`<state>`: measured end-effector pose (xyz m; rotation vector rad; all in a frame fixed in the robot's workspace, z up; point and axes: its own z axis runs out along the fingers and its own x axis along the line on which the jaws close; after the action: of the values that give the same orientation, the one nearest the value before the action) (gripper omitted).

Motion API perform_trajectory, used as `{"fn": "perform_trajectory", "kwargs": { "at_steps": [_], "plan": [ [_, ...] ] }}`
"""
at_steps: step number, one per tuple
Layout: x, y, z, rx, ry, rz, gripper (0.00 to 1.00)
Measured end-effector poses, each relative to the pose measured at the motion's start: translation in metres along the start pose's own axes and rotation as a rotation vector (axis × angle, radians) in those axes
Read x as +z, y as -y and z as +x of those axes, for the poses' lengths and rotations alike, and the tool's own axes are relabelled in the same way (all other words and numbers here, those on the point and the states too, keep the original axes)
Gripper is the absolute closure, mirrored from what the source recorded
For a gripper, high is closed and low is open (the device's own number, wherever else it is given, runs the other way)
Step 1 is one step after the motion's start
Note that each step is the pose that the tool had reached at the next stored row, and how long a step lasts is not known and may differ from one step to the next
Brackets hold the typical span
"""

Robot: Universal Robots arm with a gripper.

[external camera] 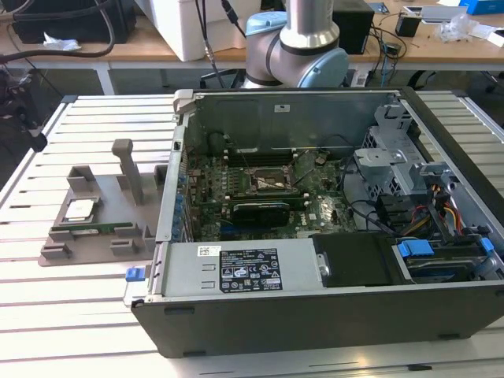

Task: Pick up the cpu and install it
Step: 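Pick up the cpu and move it towards the insertion slot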

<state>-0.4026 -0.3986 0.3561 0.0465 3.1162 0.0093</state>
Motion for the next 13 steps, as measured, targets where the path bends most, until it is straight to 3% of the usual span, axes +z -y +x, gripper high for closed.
{"fn": "perform_trajectory", "kwargs": {
  "at_steps": [13],
  "plan": [
    [0.0092, 0.0001, 0.0002, 0.0, 0.0002, 0.0003, 0.34]
  ]
}}
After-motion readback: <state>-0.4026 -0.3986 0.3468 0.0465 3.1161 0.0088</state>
